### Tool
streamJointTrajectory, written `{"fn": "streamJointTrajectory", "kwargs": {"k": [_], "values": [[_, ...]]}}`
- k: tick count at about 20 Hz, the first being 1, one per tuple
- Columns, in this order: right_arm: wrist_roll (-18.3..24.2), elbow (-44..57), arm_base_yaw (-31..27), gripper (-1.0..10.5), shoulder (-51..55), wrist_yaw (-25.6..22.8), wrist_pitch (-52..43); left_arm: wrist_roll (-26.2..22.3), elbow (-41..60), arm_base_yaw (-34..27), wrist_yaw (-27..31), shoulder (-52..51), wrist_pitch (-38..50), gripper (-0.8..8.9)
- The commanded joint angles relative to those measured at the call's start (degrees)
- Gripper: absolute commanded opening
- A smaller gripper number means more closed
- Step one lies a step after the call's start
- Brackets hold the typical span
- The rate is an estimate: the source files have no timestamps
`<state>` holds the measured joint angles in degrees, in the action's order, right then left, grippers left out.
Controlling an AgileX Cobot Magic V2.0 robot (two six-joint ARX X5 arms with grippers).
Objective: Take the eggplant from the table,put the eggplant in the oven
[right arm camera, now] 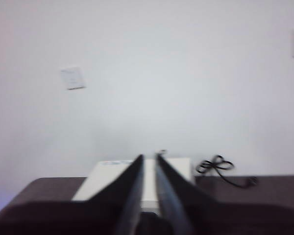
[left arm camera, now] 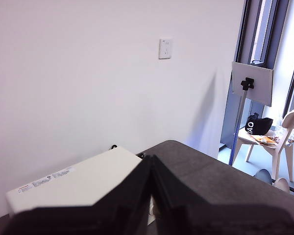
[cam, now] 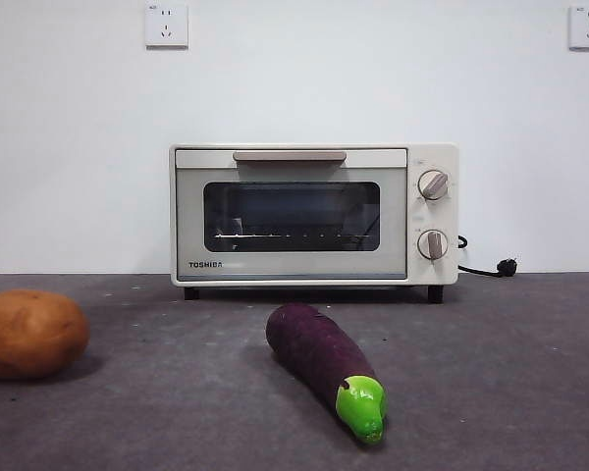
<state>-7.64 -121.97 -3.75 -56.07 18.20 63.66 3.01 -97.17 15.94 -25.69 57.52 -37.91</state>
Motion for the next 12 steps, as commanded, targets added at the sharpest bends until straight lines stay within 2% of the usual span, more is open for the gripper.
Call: {"fn": "streamJointTrajectory", "kwargs": {"k": [1, 3, 4, 12], "values": [[-0.2, -0.2, 0.1, 4.1, 0.0, 3.1, -1.7, -0.9, -0.1, 0.3, -0.2, -0.1, 0.3, -0.05], [-2.4, -0.2, 0.1, 5.6, 0.0, 3.6, -2.3, -1.3, -0.1, 0.3, -0.2, -0.1, 0.2, -0.05], [-3.3, -0.2, 0.1, 5.9, 0.0, 3.6, -2.4, -1.3, -0.1, 0.3, -0.2, -0.1, 0.2, -0.05], [-4.2, -0.2, 0.1, 6.1, 0.0, 5.6, -2.4, -1.8, -0.1, 1.0, -0.2, 0.0, 0.2, -0.05]]}}
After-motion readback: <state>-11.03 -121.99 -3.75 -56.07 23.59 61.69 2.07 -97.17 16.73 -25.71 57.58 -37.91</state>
